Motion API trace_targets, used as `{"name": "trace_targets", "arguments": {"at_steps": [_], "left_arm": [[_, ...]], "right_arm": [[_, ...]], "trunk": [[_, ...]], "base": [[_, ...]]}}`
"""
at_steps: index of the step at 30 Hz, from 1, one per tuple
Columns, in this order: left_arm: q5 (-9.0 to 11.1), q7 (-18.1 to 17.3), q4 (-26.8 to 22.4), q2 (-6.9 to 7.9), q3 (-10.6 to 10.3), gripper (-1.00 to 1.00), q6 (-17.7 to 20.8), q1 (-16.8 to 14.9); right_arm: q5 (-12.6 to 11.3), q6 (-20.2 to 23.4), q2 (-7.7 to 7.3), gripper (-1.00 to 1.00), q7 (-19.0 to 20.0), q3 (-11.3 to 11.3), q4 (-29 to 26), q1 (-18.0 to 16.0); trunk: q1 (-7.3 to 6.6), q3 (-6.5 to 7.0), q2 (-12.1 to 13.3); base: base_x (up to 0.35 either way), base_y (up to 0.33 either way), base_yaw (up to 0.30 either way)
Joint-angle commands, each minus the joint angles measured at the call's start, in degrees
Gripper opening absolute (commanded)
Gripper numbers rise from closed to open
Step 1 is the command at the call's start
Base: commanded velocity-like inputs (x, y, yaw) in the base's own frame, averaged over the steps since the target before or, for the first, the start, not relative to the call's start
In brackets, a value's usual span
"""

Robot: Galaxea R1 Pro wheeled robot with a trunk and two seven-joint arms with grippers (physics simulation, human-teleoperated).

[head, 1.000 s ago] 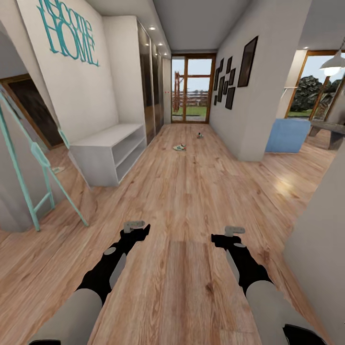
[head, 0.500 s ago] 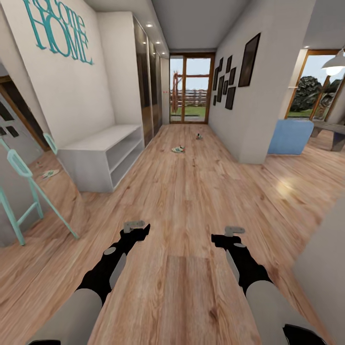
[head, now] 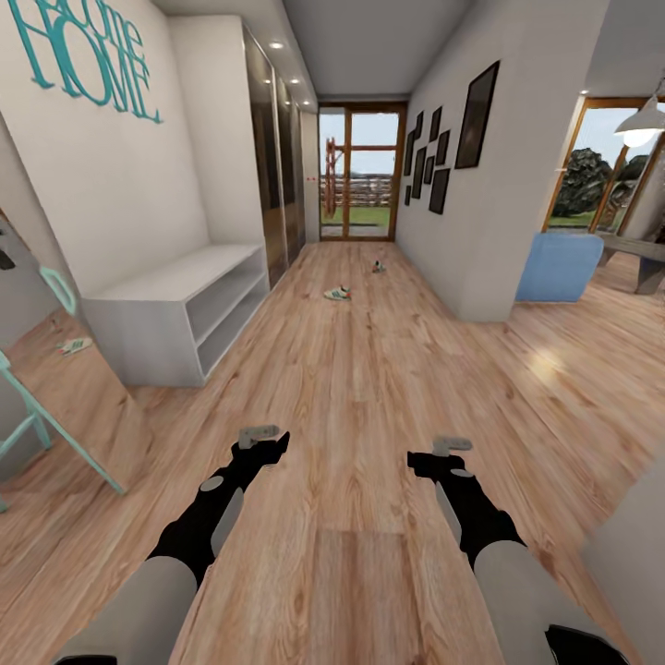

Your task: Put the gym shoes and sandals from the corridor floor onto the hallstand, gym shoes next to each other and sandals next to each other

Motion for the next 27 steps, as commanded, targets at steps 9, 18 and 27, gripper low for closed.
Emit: {"name": "trace_targets", "arguments": {"at_steps": [9,18,27], "left_arm": [[0.5,-0.4,0.0,-0.03,0.2,1.0,0.0,0.0],[0.5,-0.4,0.0,-0.05,0.2,1.0,0.0,0.0],[0.6,-0.4,0.0,-0.11,0.2,1.0,0.0,0.0]], "right_arm": [[0.6,0.3,0.08,1.0,0.1,-0.3,-0.1,0.0],[0.6,0.3,0.08,1.0,0.1,-0.3,-0.1,0.0],[0.6,0.3,0.08,1.0,0.1,-0.3,0.0,0.0]], "trunk": [[0.02,-0.03,0.0],[0.02,-0.16,0.0],[0.02,-0.19,0.0]], "base": [[0.349,0.0,-0.006],[0.349,0.0,-0.03],[0.349,0.0,-0.006]]}}
